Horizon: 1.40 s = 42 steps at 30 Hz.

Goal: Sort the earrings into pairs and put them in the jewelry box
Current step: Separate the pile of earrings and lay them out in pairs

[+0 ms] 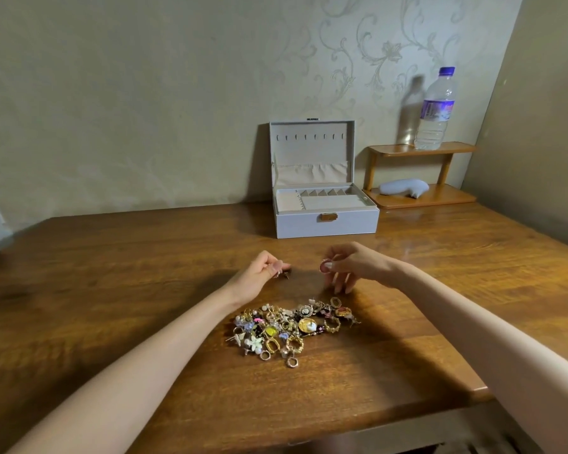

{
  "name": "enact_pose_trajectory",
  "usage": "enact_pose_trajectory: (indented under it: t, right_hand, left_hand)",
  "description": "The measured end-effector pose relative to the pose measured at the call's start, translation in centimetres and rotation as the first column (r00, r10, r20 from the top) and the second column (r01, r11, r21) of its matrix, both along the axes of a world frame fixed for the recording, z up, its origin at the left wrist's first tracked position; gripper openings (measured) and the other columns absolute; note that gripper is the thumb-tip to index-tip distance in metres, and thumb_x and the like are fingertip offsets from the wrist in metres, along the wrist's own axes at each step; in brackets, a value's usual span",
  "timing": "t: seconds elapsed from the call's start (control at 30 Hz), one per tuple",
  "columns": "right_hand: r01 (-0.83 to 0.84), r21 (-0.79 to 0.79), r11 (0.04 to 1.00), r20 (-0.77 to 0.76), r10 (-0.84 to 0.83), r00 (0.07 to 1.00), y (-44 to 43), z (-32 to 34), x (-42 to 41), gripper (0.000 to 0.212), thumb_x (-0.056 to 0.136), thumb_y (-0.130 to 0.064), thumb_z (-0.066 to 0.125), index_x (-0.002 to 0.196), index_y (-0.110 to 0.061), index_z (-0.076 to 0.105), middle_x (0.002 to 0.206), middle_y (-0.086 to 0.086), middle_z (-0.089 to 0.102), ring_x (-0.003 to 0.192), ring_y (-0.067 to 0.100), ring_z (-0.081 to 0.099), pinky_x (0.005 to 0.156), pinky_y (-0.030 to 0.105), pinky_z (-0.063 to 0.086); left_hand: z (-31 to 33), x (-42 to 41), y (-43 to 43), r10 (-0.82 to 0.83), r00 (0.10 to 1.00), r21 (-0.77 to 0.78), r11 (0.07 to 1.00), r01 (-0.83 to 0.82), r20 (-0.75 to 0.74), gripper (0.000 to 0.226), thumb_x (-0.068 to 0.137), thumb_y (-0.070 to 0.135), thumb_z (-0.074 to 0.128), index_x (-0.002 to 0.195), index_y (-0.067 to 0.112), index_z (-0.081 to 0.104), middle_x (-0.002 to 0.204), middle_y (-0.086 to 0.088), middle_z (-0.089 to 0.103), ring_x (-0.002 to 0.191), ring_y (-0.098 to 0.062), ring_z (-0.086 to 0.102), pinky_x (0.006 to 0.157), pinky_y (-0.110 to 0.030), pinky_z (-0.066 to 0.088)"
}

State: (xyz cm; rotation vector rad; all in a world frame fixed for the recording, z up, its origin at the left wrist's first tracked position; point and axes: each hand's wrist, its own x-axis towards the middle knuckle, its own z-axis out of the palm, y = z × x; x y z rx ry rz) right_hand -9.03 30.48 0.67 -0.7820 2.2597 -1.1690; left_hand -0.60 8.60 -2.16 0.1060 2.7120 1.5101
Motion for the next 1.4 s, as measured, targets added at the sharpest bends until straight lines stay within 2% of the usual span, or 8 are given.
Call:
enact_pose_trajectory:
  t: [0.3, 0.43, 0.53, 0.67, 0.87, 1.07, 1.2, 1.4]
  right_hand:
    - [-0.158, -0.033, 0.987, 0.187, 0.162, 0.969, 1.1, 0.2, 1.0, 0.009, 0.095, -0.005, 0.048, 0.097, -0.004, 0.057, 0.091, 0.019, 0.069, 0.080, 0.025, 0.068, 0.075, 0.032, 0.057]
    - [-0.211, -0.021, 0.977, 0.184, 0.212, 0.960, 0.7, 0.5, 1.1, 0.010, 0.095, -0.005, 0.048, 0.095, -0.003, 0.057, 0.096, 0.023, 0.068, 0.084, 0.029, 0.067, 0.079, 0.038, 0.057]
    - [-0.121, -0.084, 0.989, 0.116, 0.130, 0.985, 0.0, 0.6, 0.8, 0.011, 0.092, -0.003, 0.052, 0.098, 0.000, 0.061, 0.089, 0.018, 0.068, 0.079, 0.026, 0.067, 0.076, 0.035, 0.058]
    - [-0.019, -0.055, 0.998, -0.056, 0.016, 0.998, -2.1, 0.6, 0.4, 0.013, 0.088, 0.000, 0.058, 0.098, 0.002, 0.065, 0.087, 0.009, 0.067, 0.074, 0.014, 0.065, 0.071, 0.027, 0.058]
    - [-0.087, 0.170, 0.982, -0.236, 0.126, 0.964, -5.3, -0.1, 0.3, 0.019, 0.089, 0.000, 0.055, 0.098, -0.006, 0.071, 0.094, 0.010, 0.068, 0.079, 0.018, 0.065, 0.068, 0.029, 0.058]
    - [0.035, 0.096, 0.995, -0.292, -0.006, 0.956, -7.0, -0.9, 0.1, 0.013, 0.086, -0.003, 0.062, 0.097, -0.009, 0.062, 0.091, 0.007, 0.062, 0.077, 0.018, 0.063, 0.055, 0.020, 0.053]
    - [0.111, 0.024, 0.994, -0.299, -0.098, 0.949, -7.7, -1.4, -0.1, 0.008, 0.085, -0.004, 0.063, 0.092, -0.008, 0.062, 0.088, 0.008, 0.064, 0.070, 0.012, 0.061, 0.055, 0.021, 0.055]
    - [0.064, 0.061, 0.996, -0.265, -0.045, 0.963, -7.5, -1.5, -0.5, 0.027, 0.078, -0.002, 0.071, 0.104, -0.006, 0.065, 0.090, 0.004, 0.064, 0.078, 0.012, 0.062, 0.063, 0.020, 0.056]
  left_hand:
    - [-0.1, 4.2, 0.5, -0.201, 0.979, 0.023, 0.979, 0.201, 0.025, 0.039, 0.090, 0.044, 0.033, 0.099, 0.008, 0.044, 0.120, 0.015, 0.062, 0.120, 0.001, 0.049, 0.105, -0.028, 0.032]
    - [-0.3, 5.7, 0.7, -0.202, 0.979, 0.038, 0.979, 0.201, 0.032, 0.036, 0.089, 0.043, 0.033, 0.098, 0.010, 0.045, 0.120, 0.018, 0.062, 0.118, 0.006, 0.048, 0.093, -0.013, 0.034]
    - [-0.1, 5.1, 0.6, -0.098, 0.995, 0.112, 0.989, 0.101, -0.027, 0.031, 0.090, 0.038, 0.039, 0.096, 0.010, 0.051, 0.120, 0.014, 0.060, 0.114, 0.002, 0.052, 0.091, -0.014, 0.038]
    - [1.0, 2.7, 0.0, 0.153, 0.982, 0.072, 0.987, -0.145, -0.108, 0.023, 0.082, 0.035, 0.056, 0.094, 0.016, 0.062, 0.099, 0.003, 0.064, 0.093, -0.010, 0.057, 0.083, -0.023, 0.046]
    - [0.3, 0.0, -0.4, 0.260, 0.964, -0.058, 0.963, -0.263, -0.064, 0.026, 0.082, 0.019, 0.067, 0.107, 0.016, 0.062, 0.080, 0.000, 0.066, 0.082, -0.013, 0.063, 0.075, -0.027, 0.047]
    - [0.1, -1.0, -1.3, 0.316, 0.946, -0.055, 0.946, -0.320, -0.077, 0.019, 0.081, 0.005, 0.067, 0.100, 0.011, 0.064, 0.100, -0.010, 0.067, 0.088, -0.019, 0.066, 0.081, -0.034, 0.056]
    - [0.0, -1.5, -1.6, 0.293, 0.945, -0.233, 0.918, -0.320, -0.143, 0.022, 0.081, 0.012, 0.068, 0.102, 0.017, 0.064, 0.104, -0.002, 0.066, 0.097, -0.017, 0.060, 0.089, -0.036, 0.051]
    - [0.2, -1.6, -1.7, 0.278, 0.951, -0.280, 0.910, -0.307, -0.139, 0.024, 0.084, 0.019, 0.066, 0.108, 0.018, 0.063, 0.108, 0.000, 0.062, 0.092, -0.015, 0.056, 0.082, -0.029, 0.047]
